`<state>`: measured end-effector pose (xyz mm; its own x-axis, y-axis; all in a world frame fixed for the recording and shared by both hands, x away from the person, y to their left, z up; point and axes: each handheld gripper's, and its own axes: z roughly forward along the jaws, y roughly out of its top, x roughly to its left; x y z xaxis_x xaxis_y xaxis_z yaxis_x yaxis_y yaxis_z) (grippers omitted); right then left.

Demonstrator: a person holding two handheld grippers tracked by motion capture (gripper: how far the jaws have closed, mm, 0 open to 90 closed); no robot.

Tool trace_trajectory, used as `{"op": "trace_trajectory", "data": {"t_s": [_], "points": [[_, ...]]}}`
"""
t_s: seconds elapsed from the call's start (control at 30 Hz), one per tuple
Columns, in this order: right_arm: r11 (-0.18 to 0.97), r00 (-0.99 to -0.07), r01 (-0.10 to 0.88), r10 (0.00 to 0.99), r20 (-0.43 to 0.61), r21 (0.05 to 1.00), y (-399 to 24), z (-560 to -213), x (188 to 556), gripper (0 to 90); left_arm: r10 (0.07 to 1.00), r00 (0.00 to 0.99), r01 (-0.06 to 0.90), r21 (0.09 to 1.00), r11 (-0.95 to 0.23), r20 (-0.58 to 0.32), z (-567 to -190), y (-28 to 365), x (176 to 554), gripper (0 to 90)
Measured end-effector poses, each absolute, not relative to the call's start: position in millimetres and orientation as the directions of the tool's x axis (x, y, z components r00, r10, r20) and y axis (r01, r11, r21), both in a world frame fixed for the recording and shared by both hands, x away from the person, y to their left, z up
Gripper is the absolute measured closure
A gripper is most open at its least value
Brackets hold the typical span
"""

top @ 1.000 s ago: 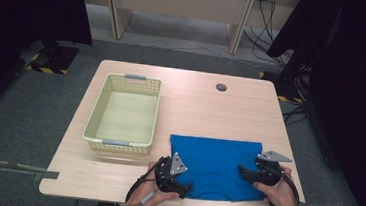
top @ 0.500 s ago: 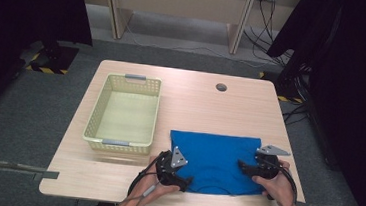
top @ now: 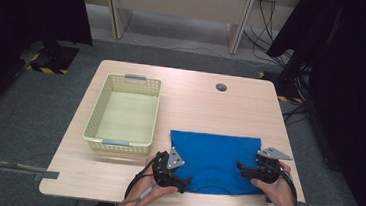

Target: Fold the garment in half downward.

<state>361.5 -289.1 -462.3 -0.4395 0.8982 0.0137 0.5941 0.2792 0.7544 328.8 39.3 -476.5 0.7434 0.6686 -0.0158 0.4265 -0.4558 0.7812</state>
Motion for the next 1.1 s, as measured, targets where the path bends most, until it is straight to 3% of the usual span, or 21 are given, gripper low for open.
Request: {"op": "trace_trajectory", "data": {"t_s": [1.1], "points": [[0.295, -0.526, 0.550, 0.849, 0.050, 0.781, -273, -469, 311, 8.2, 0.690, 0.723, 0.451, 0.768, -0.454, -0.017, -484, 75, 290, 5.5]]}}
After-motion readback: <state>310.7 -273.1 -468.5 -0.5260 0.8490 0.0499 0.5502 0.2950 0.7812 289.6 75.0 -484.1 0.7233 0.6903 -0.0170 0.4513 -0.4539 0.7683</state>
